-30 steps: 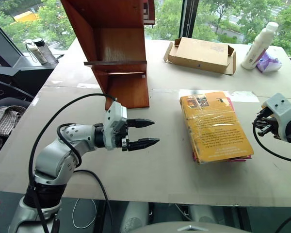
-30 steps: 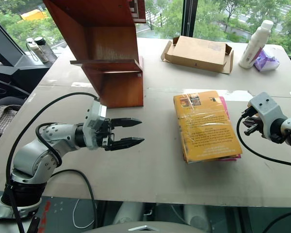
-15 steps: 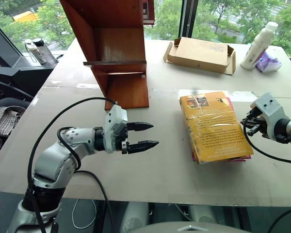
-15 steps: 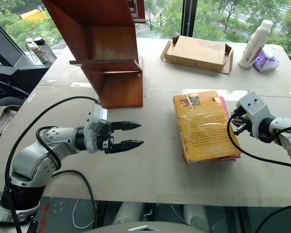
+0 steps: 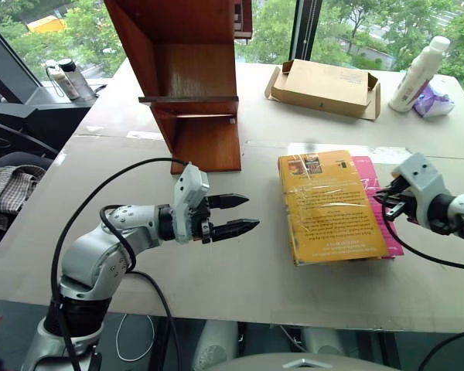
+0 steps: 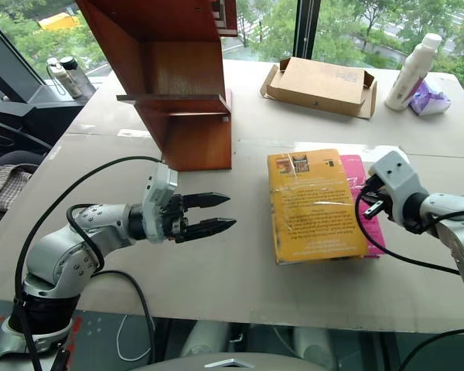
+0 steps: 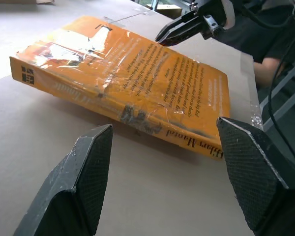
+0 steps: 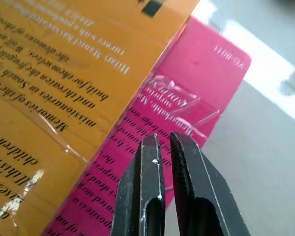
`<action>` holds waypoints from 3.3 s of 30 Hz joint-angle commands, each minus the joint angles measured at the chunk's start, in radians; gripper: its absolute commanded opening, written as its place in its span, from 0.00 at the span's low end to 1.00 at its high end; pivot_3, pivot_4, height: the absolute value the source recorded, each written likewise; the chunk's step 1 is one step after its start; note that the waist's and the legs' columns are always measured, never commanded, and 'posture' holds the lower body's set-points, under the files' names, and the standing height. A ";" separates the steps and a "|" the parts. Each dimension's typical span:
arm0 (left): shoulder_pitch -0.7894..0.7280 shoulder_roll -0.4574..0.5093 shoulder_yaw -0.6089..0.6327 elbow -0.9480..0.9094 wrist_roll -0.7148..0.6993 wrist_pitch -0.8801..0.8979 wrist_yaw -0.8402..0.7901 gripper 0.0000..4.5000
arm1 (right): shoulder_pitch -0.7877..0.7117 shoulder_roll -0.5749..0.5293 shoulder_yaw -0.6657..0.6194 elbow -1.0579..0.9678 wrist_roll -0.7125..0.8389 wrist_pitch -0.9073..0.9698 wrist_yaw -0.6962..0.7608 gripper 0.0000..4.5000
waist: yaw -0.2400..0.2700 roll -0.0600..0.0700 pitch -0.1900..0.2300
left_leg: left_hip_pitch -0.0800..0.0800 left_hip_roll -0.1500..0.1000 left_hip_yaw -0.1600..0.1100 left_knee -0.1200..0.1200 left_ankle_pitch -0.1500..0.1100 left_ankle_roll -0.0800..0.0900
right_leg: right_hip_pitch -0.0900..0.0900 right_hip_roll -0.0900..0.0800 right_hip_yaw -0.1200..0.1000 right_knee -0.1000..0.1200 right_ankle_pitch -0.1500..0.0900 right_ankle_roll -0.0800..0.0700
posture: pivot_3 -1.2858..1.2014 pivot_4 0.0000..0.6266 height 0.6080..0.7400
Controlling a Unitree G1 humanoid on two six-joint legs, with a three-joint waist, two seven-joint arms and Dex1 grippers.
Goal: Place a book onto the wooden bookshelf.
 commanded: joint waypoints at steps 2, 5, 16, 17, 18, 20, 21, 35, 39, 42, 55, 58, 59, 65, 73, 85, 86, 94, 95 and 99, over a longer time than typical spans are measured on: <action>-0.074 -0.011 0.022 0.082 -0.127 0.236 0.074 0.77 | 0.175 0.005 -0.338 -0.098 0.107 -0.163 0.208 0.22 | 0.010 0.000 0.000 | 0.001 0.000 0.000 0.000 0.000 0.000 | 0.001 0.001 0.000 0.000 0.000 0.000 | 0.52 0.24 1.00; -0.159 -0.072 0.046 0.215 -0.220 0.417 0.138 0.77 | 0.326 0.052 -0.512 -0.147 0.189 -0.259 0.355 0.27 | 0.007 -0.001 -0.001 | 0.001 0.000 -0.003 0.001 0.000 0.000 | 0.003 0.001 -0.002 0.000 0.000 0.000 | 0.52 0.24 1.00; -0.427 -0.385 0.202 0.665 -0.274 0.735 0.384 0.77 | 0.616 0.171 -0.777 -0.244 0.480 -0.315 0.465 0.27 | 0.001 -0.002 -0.002 | 0.002 -0.001 -0.007 0.005 0.000 0.000 | 0.006 0.002 -0.004 0.002 0.000 0.000 | 0.52 0.24 1.00; -0.437 -0.414 0.204 0.678 -0.270 0.742 0.399 0.77 | 0.632 0.174 -0.778 -0.246 0.492 -0.317 0.461 0.27 | 0.003 -0.002 -0.002 | 0.003 -0.001 -0.007 0.005 0.000 0.000 | 0.006 0.002 -0.004 0.002 0.000 0.000 | 0.52 0.24 1.00; -0.442 -0.435 0.199 0.685 -0.262 0.744 0.407 0.77 | 0.642 0.176 -0.775 -0.251 0.501 -0.321 0.452 0.27 | 0.005 -0.002 -0.002 | 0.002 -0.001 -0.007 0.005 0.000 0.000 | 0.006 0.001 -0.004 0.002 0.000 0.000 | 0.52 0.24 1.00; -0.447 -0.462 0.190 0.702 -0.242 0.740 0.418 0.77 | 0.658 0.176 -0.770 -0.267 0.528 -0.322 0.428 0.27 | 0.006 -0.003 -0.002 | 0.002 -0.001 -0.007 0.005 0.000 0.000 | 0.006 0.001 -0.004 0.002 0.000 0.000 | 0.52 0.24 1.00; -0.450 -0.470 0.185 0.712 -0.231 0.733 0.418 0.77 | 0.664 0.176 -0.769 -0.278 0.543 -0.322 0.413 0.27 | 0.006 -0.002 -0.002 | 0.002 -0.001 -0.007 0.005 0.000 0.000 | 0.006 0.000 -0.004 0.002 0.000 -0.001 | 0.52 0.24 1.00; -0.488 -0.604 0.112 0.832 -0.099 0.596 0.336 0.77 | 0.701 0.191 -0.696 -0.366 0.560 -0.401 0.267 0.27 | 0.008 -0.003 -0.002 | 0.001 -0.002 -0.008 0.004 0.000 0.000 | 0.005 -0.002 -0.005 0.001 -0.002 -0.005 | 0.52 0.24 1.00; -0.498 -0.583 0.127 0.838 -0.107 0.606 0.293 0.61 | 0.690 0.191 -0.639 -0.361 0.511 -0.435 0.244 0.29 | 0.007 -0.003 -0.002 | 0.001 -0.002 -0.008 0.004 0.000 0.000 | 0.005 -0.002 -0.005 0.001 -0.002 -0.005 | 0.52 0.24 1.00; -0.501 -0.550 0.152 0.822 -0.112 0.612 0.280 0.46 | 0.666 0.190 -0.593 -0.355 0.494 -0.451 0.220 0.29 | 0.006 -0.003 -0.002 | 0.001 -0.001 -0.008 0.004 0.000 0.000 | 0.005 -0.002 -0.005 0.001 -0.002 -0.005 | 0.52 0.24 1.00; -0.563 -0.390 0.380 0.519 -0.266 0.769 0.339 0.08 | 0.262 0.178 -0.198 -0.183 0.384 -0.510 0.101 0.29 | 0.010 -0.003 -0.001 | 0.000 -0.001 -0.008 0.003 0.000 -0.001 | 0.004 -0.006 -0.007 0.002 -0.002 -0.005 | 0.52 0.24 1.00; -0.624 -0.379 0.409 0.479 -0.289 0.795 0.364 0.08 | 0.166 0.194 -0.130 -0.135 0.369 -0.527 0.094 0.29 | 0.010 -0.003 -0.001 | -0.001 -0.003 -0.009 0.003 0.000 -0.001 | 0.004 -0.004 -0.008 0.002 -0.002 -0.004 | 0.52 0.24 1.00; -0.654 -0.380 0.419 0.465 -0.296 0.798 0.378 0.08 | 0.133 0.199 -0.111 -0.114 0.363 -0.537 0.097 0.29 | 0.009 -0.004 -0.001 | -0.001 -0.004 -0.009 0.003 0.001 -0.001 | 0.004 -0.004 -0.008 0.002 -0.002 -0.003 | 0.52 0.24 1.00; -0.764 -0.336 0.348 0.336 -0.280 0.732 0.387 0.07 | 0.035 0.231 -0.071 -0.029 0.317 -0.623 0.112 0.29 | 0.006 -0.004 0.000 | -0.002 -0.004 -0.009 0.002 0.003 -0.005 | 0.003 -0.004 -0.008 0.001 0.000 0.000 | 0.52 0.24 1.00; -0.864 -0.067 0.032 0.196 0.040 0.304 0.210 0.07 | -0.023 0.240 -0.049 0.052 0.276 -0.678 0.126 0.29 | -0.008 -0.003 0.000 | 0.001 -0.005 -0.006 0.000 0.003 -0.005 | 0.004 -0.002 -0.004 0.001 0.000 0.000 | 0.52 0.24 1.00; -1.036 0.213 -0.238 0.396 0.712 -0.680 -0.083 0.07 | -0.172 0.245 0.017 0.225 0.274 -0.724 0.225 0.29 | 0.005 -0.002 0.001 | 0.000 -0.004 -0.001 -0.001 0.003 -0.005 | 0.002 0.000 -0.001 -0.001 0.000 0.000 | 0.52 0.24 1.00; -1.055 0.219 -0.240 0.419 0.739 -0.707 -0.091 0.07 | -0.179 0.247 0.014 0.233 0.278 -0.728 0.229 0.29 | 0.005 -0.002 0.001 | 0.000 -0.004 0.000 -0.001 0.003 -0.004 | 0.002 0.000 -0.001 -0.001 0.000 0.000 | 0.52 0.24 1.00; -1.044 0.336 -0.286 0.519 0.940 -0.602 -0.216 0.07 | -0.211 0.263 0.019 0.262 0.273 -0.752 0.250 0.29 | 0.002 -0.002 0.002 | 0.000 -0.002 0.001 0.000 0.001 -0.001 | 0.001 0.001 -0.001 0.000 0.000 0.001 | 0.52 0.24 1.00; -1.028 0.358 -0.299 0.508 0.957 -0.549 -0.255 0.07 | -0.214 0.263 0.020 0.261 0.276 -0.751 0.250 0.29 | 0.001 -0.002 0.002 | 0.000 -0.002 0.002 0.000 0.001 -0.001 | 0.001 0.001 -0.002 0.000 0.000 0.001 | 0.52 0.24 1.00; -1.018 0.393 -0.332 0.481 1.014 -0.451 -0.348 0.07 | -0.219 0.252 0.011 0.249 0.292 -0.738 0.257 0.29 | 0.001 -0.002 0.002 | -0.001 0.000 0.001 0.000 0.001 -0.001 | 0.000 0.002 -0.001 0.001 0.000 0.000 | 0.52 0.24 1.00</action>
